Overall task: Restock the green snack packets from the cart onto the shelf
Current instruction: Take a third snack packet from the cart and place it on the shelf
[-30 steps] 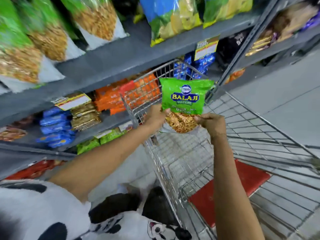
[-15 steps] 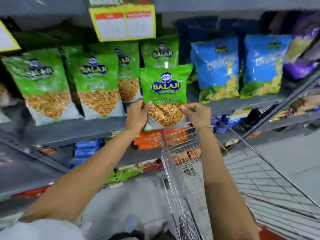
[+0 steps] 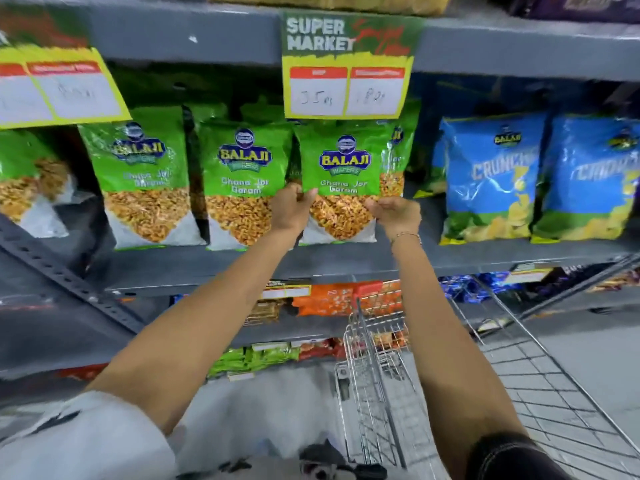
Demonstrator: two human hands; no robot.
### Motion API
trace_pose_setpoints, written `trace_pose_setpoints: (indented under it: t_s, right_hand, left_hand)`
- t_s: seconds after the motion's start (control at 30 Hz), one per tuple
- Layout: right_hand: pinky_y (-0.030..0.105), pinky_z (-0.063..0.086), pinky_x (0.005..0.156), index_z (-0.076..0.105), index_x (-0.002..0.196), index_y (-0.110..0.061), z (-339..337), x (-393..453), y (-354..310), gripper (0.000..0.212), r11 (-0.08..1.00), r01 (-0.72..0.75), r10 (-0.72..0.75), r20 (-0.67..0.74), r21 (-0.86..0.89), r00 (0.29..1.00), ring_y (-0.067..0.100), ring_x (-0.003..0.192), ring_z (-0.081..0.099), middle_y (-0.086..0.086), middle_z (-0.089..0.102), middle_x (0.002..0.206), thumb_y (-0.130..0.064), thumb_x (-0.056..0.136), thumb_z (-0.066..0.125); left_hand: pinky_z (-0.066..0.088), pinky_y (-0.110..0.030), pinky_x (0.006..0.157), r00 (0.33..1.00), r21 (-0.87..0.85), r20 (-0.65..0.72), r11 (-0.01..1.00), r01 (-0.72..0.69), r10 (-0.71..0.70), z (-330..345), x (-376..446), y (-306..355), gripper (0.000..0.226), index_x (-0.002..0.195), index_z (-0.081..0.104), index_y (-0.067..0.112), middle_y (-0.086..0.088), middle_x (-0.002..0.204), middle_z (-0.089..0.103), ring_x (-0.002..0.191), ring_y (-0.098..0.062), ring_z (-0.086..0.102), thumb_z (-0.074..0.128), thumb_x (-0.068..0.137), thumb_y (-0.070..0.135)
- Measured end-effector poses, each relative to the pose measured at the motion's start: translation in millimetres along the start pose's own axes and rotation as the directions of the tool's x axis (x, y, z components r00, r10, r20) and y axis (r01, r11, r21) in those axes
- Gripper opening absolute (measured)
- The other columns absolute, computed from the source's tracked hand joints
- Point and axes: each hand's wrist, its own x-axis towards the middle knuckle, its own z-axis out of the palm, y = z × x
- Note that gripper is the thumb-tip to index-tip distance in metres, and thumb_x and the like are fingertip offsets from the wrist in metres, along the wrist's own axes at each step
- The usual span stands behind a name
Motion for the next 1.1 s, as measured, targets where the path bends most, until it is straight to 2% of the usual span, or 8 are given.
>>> trace_pose_setpoints:
  t_s: [0.17,0.27,0.47,0.6,0.67,0.8,0.9,1.1]
  right_hand:
    - [0.026,0.043,0.076,0.064,0.089,-0.006,-2.9,13.5,6.5,0.021,0.989,0.073,-0.052,0.166,-0.126,0.985,0.014,0.085,0.054,0.008,0.061,0.09,-0.023,0.08,0.07]
    - [0.016,0.047,0.076,0.059,0.11,-0.001,-14.3,11.5,17.7,0.039,0.993,0.081,-0.057,0.252,-0.085,0.966,0.015,0.096,0.057,0.008,0.062,0.103,-0.029,0.084,0.065]
    - [0.026,0.032,0.06,0.049,0.08,0.003,-17.5,1.7,42.3,0.06,0.978,0.143,-0.071,0.406,-0.15,0.911,0.014,0.067,0.039,0.008,0.041,0.07,-0.054,0.071,0.066]
    - [0.028,0.022,0.054,0.052,0.068,-0.017,-17.2,-4.3,41.6,0.024,0.962,0.236,-0.159,0.416,-0.14,0.896,0.014,0.058,0.027,-0.001,0.028,0.058,-0.023,0.077,0.073]
    - [0.029,0.03,0.06,0.063,0.092,-0.012,-17.2,-5.2,43.4,0.019,0.97,0.218,-0.159,0.392,-0.111,0.906,0.015,0.063,0.035,-0.007,0.035,0.059,-0.015,0.077,0.073]
    - [0.025,0.041,0.075,0.056,0.119,-0.001,-25.5,-6.4,52.5,0.049,0.984,0.168,-0.136,0.341,-0.064,0.93,0.009,0.081,0.052,-0.001,0.063,0.089,-0.007,0.074,0.075]
    - [0.029,0.051,0.079,0.06,0.115,-0.007,-46.2,0.1,62.4,0.047,0.985,0.159,-0.129,0.317,-0.069,0.939,0.013,0.086,0.06,0.002,0.069,0.094,-0.01,0.071,0.076]
    - [0.02,0.051,0.085,0.058,0.117,-0.004,-76.4,11.0,65.7,0.046,0.989,0.142,-0.144,0.281,0.026,0.949,0.015,0.104,0.059,0.011,0.067,0.114,0.001,0.074,0.072]
  left_hand:
    - [0.022,-0.028,0.051,0.999,-0.116,0.012,0.993,0.031,-0.03,7.4,-4.7,-2.1,0.039,0.058,0.033,0.022,0.002,0.05,0.034,0.045,-0.013,0.033,0.047,0.084,0.047]
    - [0.026,-0.029,0.053,0.995,-0.08,0.076,0.995,0.064,-0.058,12.8,-9.3,-9.8,0.05,0.091,0.053,0.003,-0.006,0.059,0.048,0.059,-0.022,0.049,0.046,0.085,0.052]
    - [0.03,-0.031,0.064,0.988,-0.024,0.137,0.997,0.07,-0.066,26.2,-23.5,-9.9,0.041,0.107,0.039,0.002,0.001,0.063,0.037,0.06,-0.018,0.041,0.054,0.091,0.036]
    - [0.032,-0.03,0.071,0.955,0.163,0.263,0.982,0.094,-0.135,29.7,-30.3,-10.0,0.076,0.133,0.024,-0.006,-0.02,0.11,0.05,0.1,-0.03,0.051,0.06,0.086,0.042]
    - [0.033,-0.031,0.071,0.959,0.215,0.247,0.973,0.088,-0.141,30.6,-29.8,-11.4,0.075,0.13,0.028,-0.005,-0.022,0.117,0.05,0.103,-0.033,0.052,0.067,0.082,0.038]
    - [0.03,-0.031,0.062,0.976,0.192,0.171,0.976,0.101,-0.135,38.8,-33.0,-11.1,0.055,0.098,0.045,0.003,-0.003,0.074,0.042,0.075,-0.027,0.051,0.078,0.071,0.037]
    - [0.033,-0.03,0.071,0.98,0.081,0.188,0.996,0.046,-0.06,52.4,-38.6,2.3,0.052,0.102,0.048,0.013,0.0,0.091,0.046,0.093,-0.019,0.05,0.082,0.067,0.032]
    - [0.046,-0.026,0.082,0.988,-0.02,0.155,1.0,-0.001,0.004,79.5,-38.0,27.4,0.063,0.112,0.059,0.004,-0.002,0.111,0.066,0.102,-0.013,0.056,0.088,0.058,0.021]
